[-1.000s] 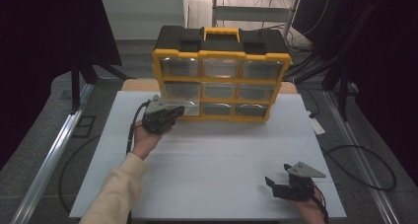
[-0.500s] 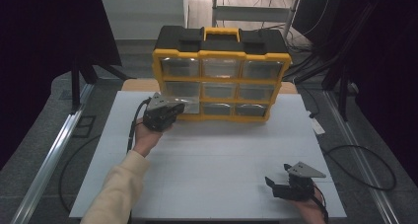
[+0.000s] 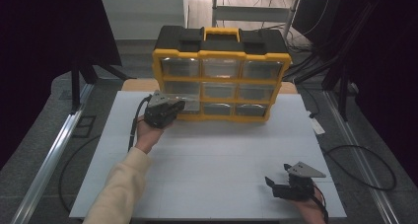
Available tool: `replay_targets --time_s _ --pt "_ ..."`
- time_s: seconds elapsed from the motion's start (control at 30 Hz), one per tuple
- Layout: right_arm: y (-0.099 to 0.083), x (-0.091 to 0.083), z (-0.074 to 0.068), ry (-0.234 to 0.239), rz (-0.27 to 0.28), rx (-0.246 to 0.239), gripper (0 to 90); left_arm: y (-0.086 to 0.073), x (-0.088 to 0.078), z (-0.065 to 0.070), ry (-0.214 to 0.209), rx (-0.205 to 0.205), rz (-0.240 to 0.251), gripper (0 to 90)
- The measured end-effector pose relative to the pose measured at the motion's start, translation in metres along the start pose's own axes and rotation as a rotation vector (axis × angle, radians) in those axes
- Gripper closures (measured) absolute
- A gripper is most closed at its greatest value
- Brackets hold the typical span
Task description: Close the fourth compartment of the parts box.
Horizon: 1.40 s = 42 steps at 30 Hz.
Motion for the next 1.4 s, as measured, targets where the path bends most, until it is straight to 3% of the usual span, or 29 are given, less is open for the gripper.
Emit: replay_targets --time_s 1.4 --pt "0.0 0.0 0.0 0.001 0.003 0.007 14.1 0.017 0.017 -0.013 0.048 -0.01 -0.009 86.9"
Point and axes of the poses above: each handheld gripper's, and its own axes: x roughly forward along the jaws, y roughly out of its top, z roughly to its right, the point moved 8 cm from there along x, roughly forward along the jaws, and after that the axes turned 8 degrees about -z, right-handed, at the moved point
